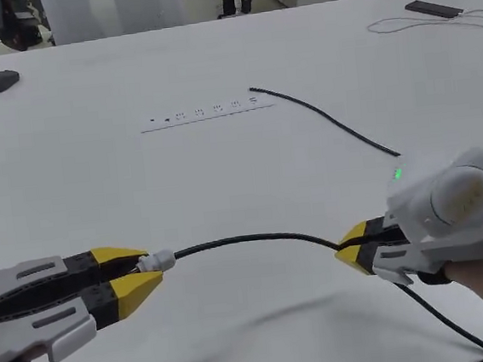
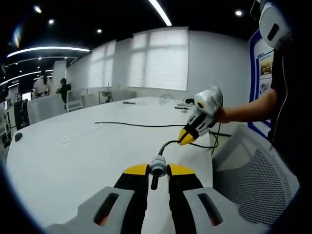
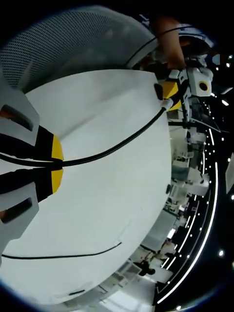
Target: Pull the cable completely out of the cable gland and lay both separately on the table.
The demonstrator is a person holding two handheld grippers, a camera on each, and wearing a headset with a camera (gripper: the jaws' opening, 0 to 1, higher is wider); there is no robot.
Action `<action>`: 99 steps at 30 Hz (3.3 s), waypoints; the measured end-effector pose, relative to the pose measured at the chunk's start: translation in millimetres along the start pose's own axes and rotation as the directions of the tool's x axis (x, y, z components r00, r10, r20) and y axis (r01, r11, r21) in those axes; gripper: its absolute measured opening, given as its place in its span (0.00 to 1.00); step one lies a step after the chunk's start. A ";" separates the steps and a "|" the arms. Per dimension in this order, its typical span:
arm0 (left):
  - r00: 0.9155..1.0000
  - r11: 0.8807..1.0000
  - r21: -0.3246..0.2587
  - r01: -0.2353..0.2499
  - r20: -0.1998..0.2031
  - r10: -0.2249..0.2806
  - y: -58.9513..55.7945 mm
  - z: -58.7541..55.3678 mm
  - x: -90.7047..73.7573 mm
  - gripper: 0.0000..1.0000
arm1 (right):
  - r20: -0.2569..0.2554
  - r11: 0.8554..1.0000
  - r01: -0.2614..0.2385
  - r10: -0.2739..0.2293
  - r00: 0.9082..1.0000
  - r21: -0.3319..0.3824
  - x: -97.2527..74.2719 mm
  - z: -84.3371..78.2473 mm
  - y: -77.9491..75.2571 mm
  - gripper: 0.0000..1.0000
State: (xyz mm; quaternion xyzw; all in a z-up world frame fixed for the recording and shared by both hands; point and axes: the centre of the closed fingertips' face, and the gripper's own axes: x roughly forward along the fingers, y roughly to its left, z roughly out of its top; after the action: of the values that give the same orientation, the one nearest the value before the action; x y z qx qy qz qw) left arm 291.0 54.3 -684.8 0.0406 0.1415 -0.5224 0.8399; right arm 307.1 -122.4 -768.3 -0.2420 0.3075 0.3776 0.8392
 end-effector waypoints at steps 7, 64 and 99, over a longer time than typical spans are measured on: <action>1.000 1.000 -0.010 -0.004 0.000 0.004 0.4 -0.4 -0.1 0.14 | -0.002 1.000 -0.009 0.009 1.000 0.005 4.8 -2.5 0.8 0.00; 0.956 0.956 -0.075 -0.285 0.052 0.289 44.5 -20.7 -99.1 0.14 | 0.171 0.882 -0.224 0.317 0.933 -0.414 80.6 198.1 67.8 0.00; 0.759 0.752 -0.109 -0.650 -0.064 0.648 176.6 -122.2 -117.9 0.14 | 0.384 0.908 -0.388 0.306 0.871 0.156 279.3 276.9 98.5 0.00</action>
State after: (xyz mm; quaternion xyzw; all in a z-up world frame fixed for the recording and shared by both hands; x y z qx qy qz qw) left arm 375.3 262.4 -782.7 0.0404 0.1600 -0.1884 0.9681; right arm 469.1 248.7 -788.5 -0.0132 0.2325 0.5224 0.8203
